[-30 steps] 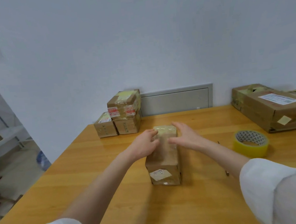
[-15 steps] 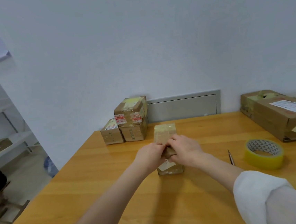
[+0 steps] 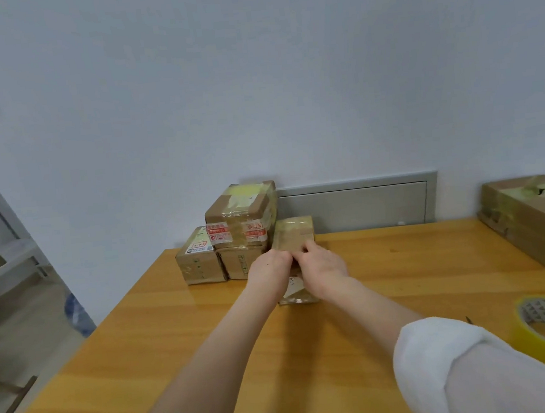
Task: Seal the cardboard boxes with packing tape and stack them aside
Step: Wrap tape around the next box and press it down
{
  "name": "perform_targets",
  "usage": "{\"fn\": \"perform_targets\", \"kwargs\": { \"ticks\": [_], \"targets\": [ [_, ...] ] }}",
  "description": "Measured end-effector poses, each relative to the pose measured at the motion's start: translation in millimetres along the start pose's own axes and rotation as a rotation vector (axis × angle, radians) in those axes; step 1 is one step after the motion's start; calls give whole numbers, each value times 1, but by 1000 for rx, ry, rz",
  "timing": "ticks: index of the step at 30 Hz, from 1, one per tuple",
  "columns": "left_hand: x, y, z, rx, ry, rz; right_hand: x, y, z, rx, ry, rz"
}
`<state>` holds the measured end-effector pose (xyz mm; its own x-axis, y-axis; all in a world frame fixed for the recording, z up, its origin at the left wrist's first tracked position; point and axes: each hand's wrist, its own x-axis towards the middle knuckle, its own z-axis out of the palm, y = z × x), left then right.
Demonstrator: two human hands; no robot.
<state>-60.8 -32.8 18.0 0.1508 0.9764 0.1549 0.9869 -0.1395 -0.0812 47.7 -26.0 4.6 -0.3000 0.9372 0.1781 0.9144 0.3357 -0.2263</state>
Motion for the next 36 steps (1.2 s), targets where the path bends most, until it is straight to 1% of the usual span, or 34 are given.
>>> {"fn": "perform_targets", "kwargs": {
  "ticks": [9, 14, 16, 19, 21, 23, 27, 32, 36],
  "targets": [
    [28, -12, 11, -56, 45, -30, 34, 8, 14, 6, 9, -13],
    [27, -9, 9, -35, -22, -37, 28, 13, 11, -1, -58, -36],
    [24, -5, 5, -3, -11, -25, 19, 18, 5, 2, -23, -2],
    [16, 12, -3, 43, 64, -4, 0, 36, -7, -31, 39, 28],
    [11, 31, -7, 72, 64, 14, -16, 51, -17, -42, 78, 52],
    [6, 55, -9, 87, 28, 31, -34, 70, -28, -49, 112, 81],
    [2, 115, -11, -35, -69, 46, -73, 114, -53, -67, 176, 153],
    [5, 204, -20, -127, -46, 148, -121, 179, -78, -89, 273, 273],
    [8, 271, -27, -147, -61, 232, -148, 227, -92, -108, 286, 392]
  ]
}}
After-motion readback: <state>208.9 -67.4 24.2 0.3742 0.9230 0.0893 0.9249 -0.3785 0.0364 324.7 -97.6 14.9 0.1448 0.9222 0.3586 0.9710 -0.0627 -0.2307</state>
